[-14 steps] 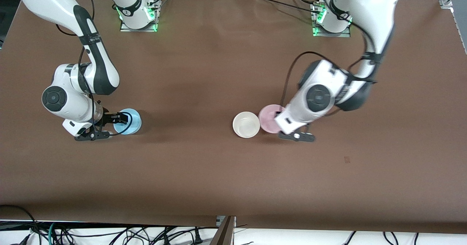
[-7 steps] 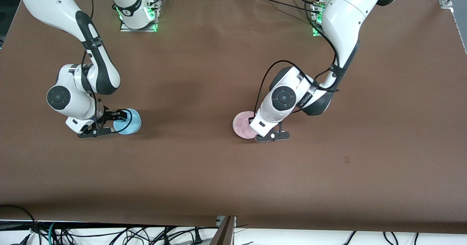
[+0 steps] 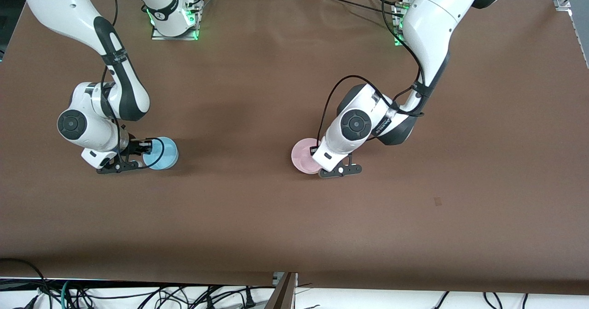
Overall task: Stack pink and blue bowls on white bowl
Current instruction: 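Carry the pink bowl over the white bowl with the left gripper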
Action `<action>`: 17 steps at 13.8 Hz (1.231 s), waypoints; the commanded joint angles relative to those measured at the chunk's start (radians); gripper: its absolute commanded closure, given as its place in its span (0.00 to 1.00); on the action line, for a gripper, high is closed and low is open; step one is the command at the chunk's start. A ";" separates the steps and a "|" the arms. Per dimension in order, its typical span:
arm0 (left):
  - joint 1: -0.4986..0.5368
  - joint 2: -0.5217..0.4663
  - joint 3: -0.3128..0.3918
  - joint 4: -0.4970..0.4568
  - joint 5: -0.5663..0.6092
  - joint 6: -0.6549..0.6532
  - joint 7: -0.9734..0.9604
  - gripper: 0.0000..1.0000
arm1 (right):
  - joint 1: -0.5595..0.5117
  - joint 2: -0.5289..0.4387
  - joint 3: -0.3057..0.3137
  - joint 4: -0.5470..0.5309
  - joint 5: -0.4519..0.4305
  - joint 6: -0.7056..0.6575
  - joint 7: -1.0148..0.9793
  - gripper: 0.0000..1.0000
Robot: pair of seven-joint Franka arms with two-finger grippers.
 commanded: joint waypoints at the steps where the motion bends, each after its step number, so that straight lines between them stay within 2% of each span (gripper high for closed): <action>1: -0.017 0.007 0.008 0.019 -0.020 -0.016 0.007 1.00 | -0.003 0.004 0.005 0.001 0.013 0.010 0.011 1.00; 5: -0.017 0.007 0.010 0.017 -0.022 -0.018 0.041 1.00 | 0.003 0.001 0.013 0.027 0.014 0.003 0.025 1.00; 6: -0.017 0.007 0.010 0.015 -0.022 -0.018 0.041 1.00 | 0.004 -0.003 0.015 0.051 0.016 -0.052 0.035 1.00; 9: -0.020 0.007 0.010 0.014 -0.022 -0.021 0.041 1.00 | 0.010 0.006 0.018 0.230 0.035 -0.327 0.074 1.00; 13: -0.020 0.007 0.010 0.012 -0.023 -0.021 0.038 1.00 | 0.021 -0.005 0.024 0.310 0.120 -0.427 0.120 1.00; 14: -0.020 0.007 0.010 0.012 -0.023 -0.024 0.035 0.79 | 0.029 -0.005 0.024 0.336 0.126 -0.457 0.126 1.00; 15: -0.018 0.007 0.010 0.011 -0.017 -0.035 0.042 0.01 | 0.038 -0.005 0.024 0.359 0.137 -0.488 0.146 1.00; 17: -0.030 0.003 0.011 0.014 -0.011 -0.036 0.041 0.00 | 0.050 -0.005 0.025 0.404 0.141 -0.539 0.195 1.00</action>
